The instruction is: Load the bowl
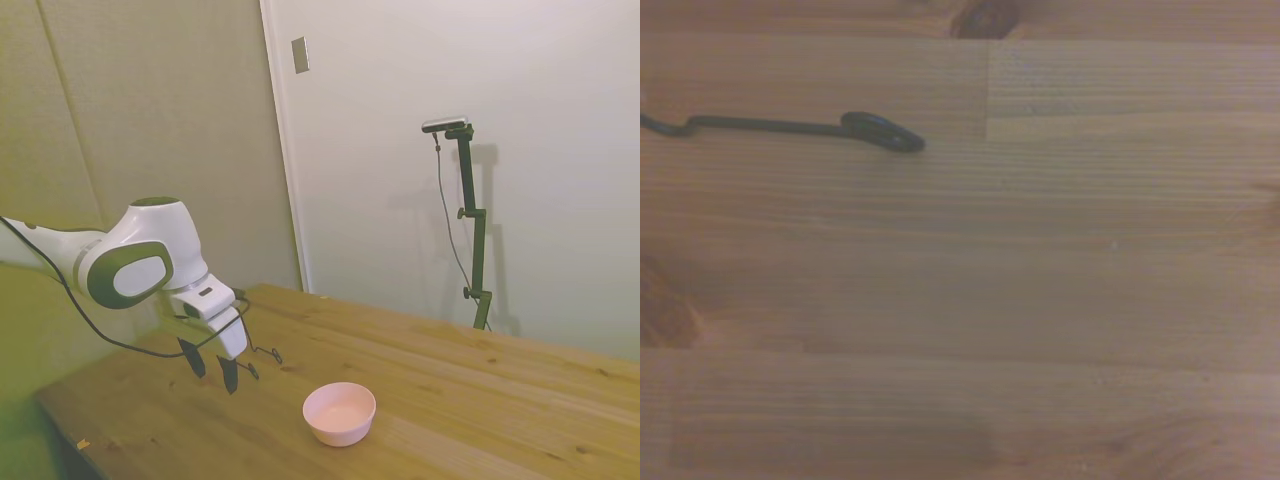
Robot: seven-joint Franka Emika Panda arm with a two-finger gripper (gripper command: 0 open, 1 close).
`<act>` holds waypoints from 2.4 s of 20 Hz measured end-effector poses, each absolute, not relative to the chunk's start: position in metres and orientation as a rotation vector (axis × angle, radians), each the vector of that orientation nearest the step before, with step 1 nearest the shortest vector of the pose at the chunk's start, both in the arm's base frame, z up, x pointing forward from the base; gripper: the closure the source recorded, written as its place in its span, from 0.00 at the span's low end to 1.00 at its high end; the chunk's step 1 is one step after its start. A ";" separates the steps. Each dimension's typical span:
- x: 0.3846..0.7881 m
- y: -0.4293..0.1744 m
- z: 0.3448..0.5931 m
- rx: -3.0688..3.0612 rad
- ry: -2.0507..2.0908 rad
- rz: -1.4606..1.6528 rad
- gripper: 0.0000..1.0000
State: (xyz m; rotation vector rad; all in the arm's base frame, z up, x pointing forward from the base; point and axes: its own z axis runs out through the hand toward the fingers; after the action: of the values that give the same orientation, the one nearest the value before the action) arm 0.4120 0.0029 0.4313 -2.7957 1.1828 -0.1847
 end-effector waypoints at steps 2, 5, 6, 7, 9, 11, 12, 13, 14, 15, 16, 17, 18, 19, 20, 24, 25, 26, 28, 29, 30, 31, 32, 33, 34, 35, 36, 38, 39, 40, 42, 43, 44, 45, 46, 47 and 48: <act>0.412 0.003 0.431 -2.799 1.182 -0.171 0.00; 0.422 0.001 0.442 -2.800 1.222 -0.220 0.00; 0.427 -0.002 0.448 -2.801 1.246 -0.244 0.00; 0.433 -0.007 0.452 -2.799 1.278 -0.266 0.00; 0.443 -0.020 0.458 -2.793 1.345 -0.294 0.00; 0.450 -0.038 0.460 -2.783 1.404 -0.296 0.00; 0.453 -0.048 0.459 -2.779 1.428 -0.288 0.00; 0.455 -0.058 0.457 -2.771 1.454 -0.278 0.00; 0.456 -0.069 0.456 -2.763 1.478 -0.273 0.00; 0.458 -0.078 0.454 -2.754 1.502 -0.268 0.00; 0.460 -0.086 0.452 -2.746 1.523 -0.261 0.00; 0.464 -0.093 0.449 -2.738 1.539 -0.255 0.00; 0.469 -0.098 0.446 -2.732 1.552 -0.253 0.00; 0.474 -0.102 0.442 -2.727 1.566 -0.252 0.00; 0.480 -0.105 0.437 -2.723 1.581 -0.248 0.00; 0.506 -0.117 0.415 -2.703 1.634 -0.249 0.00; 0.512 -0.119 0.410 -2.698 1.644 -0.246 0.00; 0.516 -0.120 0.404 -2.699 1.650 -0.235 0.00; 0.525 -0.123 0.393 -2.699 1.662 -0.217 0.00; 0.529 -0.124 0.388 -2.699 1.666 -0.212 0.00; 0.533 -0.125 0.383 -2.701 1.669 -0.204 0.00; 0.536 -0.125 0.378 -2.703 1.672 -0.195 0.00; 0.539 -0.125 0.374 -2.706 1.673 -0.189 1.00; 0.541 -0.125 0.371 -2.710 1.673 -0.182 1.00; 0.543 -0.125 0.368 -2.713 1.672 -0.178 1.00; 0.544 -0.124 0.366 -2.715 1.671 -0.174 1.00; 0.545 -0.124 0.365 -2.718 1.670 -0.170 1.00; 0.545 -0.123 0.363 -2.720 1.669 -0.166 1.00; 0.545 -0.123 0.362 -2.721 1.670 -0.165 1.00; 0.545 -0.124 0.362 -2.721 1.671 -0.165 1.00; 0.545 -0.125 0.361 -2.720 1.675 -0.163 1.00; 0.544 -0.126 0.360 -2.719 1.676 -0.162 1.00; 0.544 -0.127 0.359 -2.719 1.677 -0.160 1.00; 0.543 -0.128 0.358 -2.719 1.678 -0.160 1.00; 0.543 -0.129 0.357 -2.719 1.679 -0.162 1.00; 0.543 -0.130 0.357 -2.718 1.679 -0.165 1.00; 0.543 -0.132 0.357 -2.718 1.679 -0.167 1.00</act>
State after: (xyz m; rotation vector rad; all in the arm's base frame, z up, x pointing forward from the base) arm 0.5429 -0.1321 0.3567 -2.7178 1.6792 -0.1671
